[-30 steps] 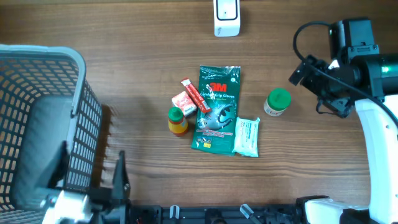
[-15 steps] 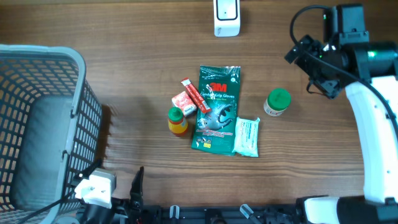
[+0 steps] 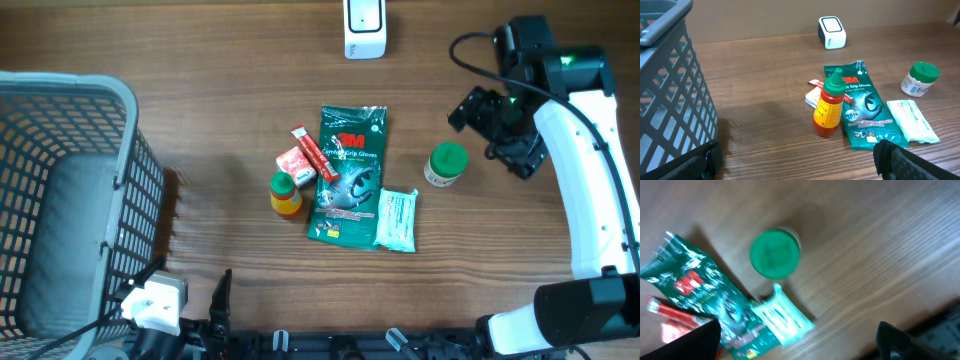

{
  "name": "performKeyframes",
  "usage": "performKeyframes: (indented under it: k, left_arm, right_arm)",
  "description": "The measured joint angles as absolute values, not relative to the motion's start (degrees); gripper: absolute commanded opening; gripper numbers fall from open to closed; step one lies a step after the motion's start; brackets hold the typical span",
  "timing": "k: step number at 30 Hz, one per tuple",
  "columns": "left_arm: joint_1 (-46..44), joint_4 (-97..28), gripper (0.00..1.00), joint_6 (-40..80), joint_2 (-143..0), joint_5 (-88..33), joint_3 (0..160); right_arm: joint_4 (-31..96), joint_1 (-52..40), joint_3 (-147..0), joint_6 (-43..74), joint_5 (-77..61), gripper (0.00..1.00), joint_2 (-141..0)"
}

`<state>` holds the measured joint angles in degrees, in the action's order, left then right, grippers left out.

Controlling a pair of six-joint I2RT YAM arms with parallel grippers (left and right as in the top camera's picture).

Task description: Scan the item barcode

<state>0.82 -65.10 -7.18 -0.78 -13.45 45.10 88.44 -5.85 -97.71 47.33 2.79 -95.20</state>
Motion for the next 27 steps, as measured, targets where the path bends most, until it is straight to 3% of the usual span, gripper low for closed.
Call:
performKeyframes:
  k: [11,20,27]
  left_arm:
    - [0.82,-65.14,1.0,-7.18,-0.78,-13.45,45.1]
    - [0.82,-65.14,1.0,-7.18,-0.78,-13.45,45.1]
    - [0.82,-65.14,1.0,-7.18,-0.78,-13.45,45.1]
  right_arm:
    - [92.16,-5.85,-97.67,43.53,-5.98,1.0,-90.37]
    - [91.7,-7.84,-97.67,48.16,0.69,1.0,-86.91]
    - [84.4,-7.84,-97.54,45.91,5.08,1.0,-86.89]
